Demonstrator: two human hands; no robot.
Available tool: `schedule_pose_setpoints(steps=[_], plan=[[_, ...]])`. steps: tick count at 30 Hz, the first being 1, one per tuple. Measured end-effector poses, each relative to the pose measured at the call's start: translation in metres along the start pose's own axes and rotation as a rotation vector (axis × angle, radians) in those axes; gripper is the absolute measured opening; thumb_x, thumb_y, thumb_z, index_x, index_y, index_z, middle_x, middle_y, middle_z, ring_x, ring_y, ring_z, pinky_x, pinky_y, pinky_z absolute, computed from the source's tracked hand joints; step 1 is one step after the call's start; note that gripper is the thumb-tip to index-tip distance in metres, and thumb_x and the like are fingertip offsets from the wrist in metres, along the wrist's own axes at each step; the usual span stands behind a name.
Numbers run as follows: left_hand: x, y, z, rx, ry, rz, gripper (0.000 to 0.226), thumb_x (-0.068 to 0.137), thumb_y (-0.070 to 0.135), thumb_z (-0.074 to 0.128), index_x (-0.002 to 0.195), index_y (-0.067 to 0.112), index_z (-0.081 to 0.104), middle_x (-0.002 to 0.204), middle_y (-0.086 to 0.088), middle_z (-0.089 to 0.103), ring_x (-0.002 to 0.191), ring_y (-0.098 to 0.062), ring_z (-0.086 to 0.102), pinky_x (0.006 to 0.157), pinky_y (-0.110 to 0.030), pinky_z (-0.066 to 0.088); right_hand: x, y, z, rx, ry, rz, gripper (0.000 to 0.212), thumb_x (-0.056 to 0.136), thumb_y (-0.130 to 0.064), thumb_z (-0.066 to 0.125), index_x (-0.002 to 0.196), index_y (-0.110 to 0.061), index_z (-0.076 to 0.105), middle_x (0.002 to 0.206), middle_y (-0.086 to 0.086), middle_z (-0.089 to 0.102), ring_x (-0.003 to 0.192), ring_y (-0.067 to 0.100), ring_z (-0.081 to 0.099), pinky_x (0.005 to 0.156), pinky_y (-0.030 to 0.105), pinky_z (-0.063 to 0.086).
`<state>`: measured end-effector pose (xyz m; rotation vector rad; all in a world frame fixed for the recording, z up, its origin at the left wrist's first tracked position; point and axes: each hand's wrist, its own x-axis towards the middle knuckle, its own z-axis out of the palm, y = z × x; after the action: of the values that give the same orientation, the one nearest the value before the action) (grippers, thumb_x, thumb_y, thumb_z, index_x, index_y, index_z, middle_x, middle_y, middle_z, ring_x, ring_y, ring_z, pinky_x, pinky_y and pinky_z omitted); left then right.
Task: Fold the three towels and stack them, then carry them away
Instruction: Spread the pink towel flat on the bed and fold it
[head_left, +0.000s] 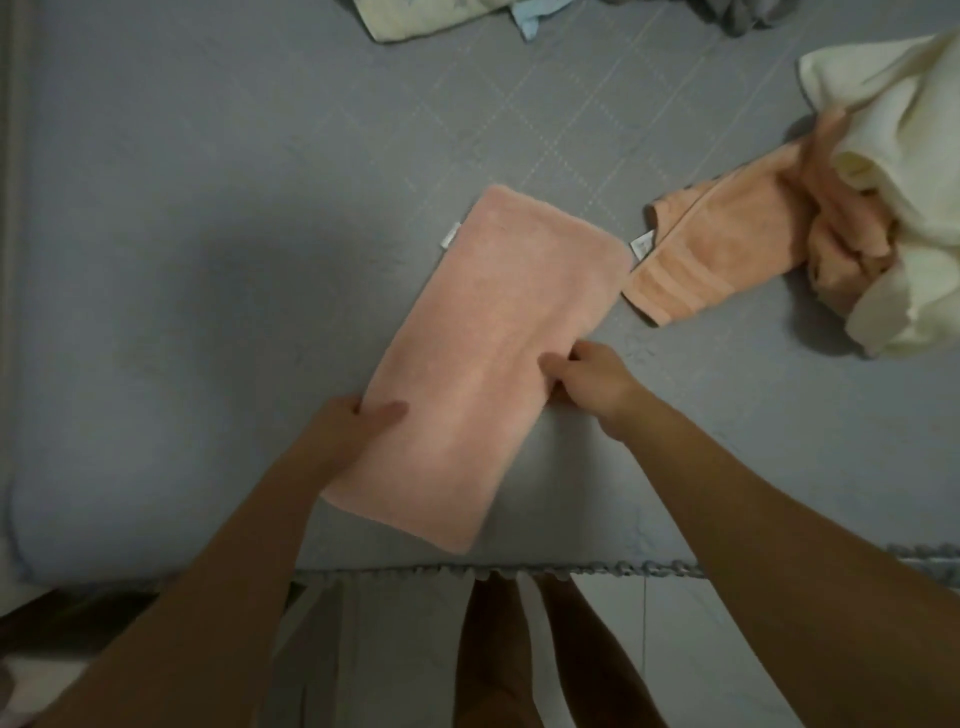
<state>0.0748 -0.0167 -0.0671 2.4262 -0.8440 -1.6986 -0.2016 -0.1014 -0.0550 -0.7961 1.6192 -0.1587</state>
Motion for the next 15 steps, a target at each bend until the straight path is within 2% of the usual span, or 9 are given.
schedule_pose_setpoints(steps=[3,5,7,9,11,13,15], plan=[[-0.040,-0.029,0.060,-0.412,-0.081,-0.022,0.028,0.093,0.027,0.063,0.110,0.007,0.070,0.101,-0.008,0.076,0.087,-0.025,0.072,0.070,-0.033,0.057,0.009,-0.009,-0.011,-0.036,0.211,-0.132,0.018,0.091,-0.028,0.059,0.076,-0.019,0.059,0.073,-0.002,0.062,0.069,0.017,0.058,0.064,0.029,0.045],[-0.061,-0.041,0.096,-0.548,-0.146,-0.029,0.024,0.094,0.024,0.061,0.115,0.013,0.068,0.101,-0.005,0.077,0.088,-0.022,0.073,0.062,-0.031,0.056,0.003,0.000,-0.017,0.018,0.194,-0.135,0.020,0.092,-0.034,0.057,0.080,-0.017,0.060,0.073,-0.004,0.059,0.069,0.015,0.055,0.062,0.027,0.043],[-0.079,-0.047,0.123,-0.657,-0.168,-0.067,0.024,0.094,0.027,0.062,0.116,0.020,0.066,0.105,-0.004,0.075,0.087,-0.020,0.073,0.064,-0.033,0.056,-0.013,0.025,-0.021,-0.031,0.072,-0.042,0.033,0.095,-0.040,0.052,0.095,-0.010,0.065,0.085,0.000,0.065,0.077,0.018,0.061,0.071,0.031,0.050],[-0.092,-0.049,0.138,-0.811,-0.142,-0.133,0.028,0.092,0.028,0.064,0.116,0.015,0.065,0.108,-0.003,0.075,0.095,-0.021,0.073,0.074,-0.038,0.059,-0.039,0.061,-0.027,-0.102,-0.139,0.118,0.036,0.097,-0.045,0.046,0.109,-0.017,0.063,0.101,0.002,0.070,0.091,0.021,0.067,0.082,0.038,0.055],[-0.102,-0.051,0.142,-0.912,-0.089,-0.183,0.033,0.091,0.027,0.066,0.118,0.010,0.063,0.112,-0.007,0.074,0.101,-0.025,0.071,0.082,-0.043,0.059,-0.070,0.094,-0.032,-0.105,-0.330,0.258,0.033,0.096,-0.047,0.046,0.121,-0.028,0.054,0.107,-0.001,0.069,0.095,0.021,0.067,0.074,0.036,0.057],[-0.113,-0.055,0.136,-0.883,-0.017,-0.194,0.038,0.088,0.024,0.069,0.122,0.010,0.058,0.117,-0.010,0.069,0.102,-0.028,0.069,0.080,-0.043,0.059,-0.094,0.115,-0.038,0.000,-0.384,0.315,0.031,0.096,-0.045,0.050,0.125,-0.035,0.049,0.112,-0.001,0.068,0.100,0.022,0.066,0.070,0.033,0.058],[-0.123,-0.060,0.124,-0.796,0.025,-0.196,0.050,0.086,0.019,0.071,0.130,0.017,0.048,0.120,-0.007,0.062,0.103,-0.029,0.066,0.076,-0.041,0.058,-0.111,0.124,-0.040,0.146,-0.363,0.328,0.027,0.095,-0.041,0.055,0.120,-0.032,0.054,0.113,-0.001,0.070,0.103,0.022,0.066,0.070,0.032,0.059]])
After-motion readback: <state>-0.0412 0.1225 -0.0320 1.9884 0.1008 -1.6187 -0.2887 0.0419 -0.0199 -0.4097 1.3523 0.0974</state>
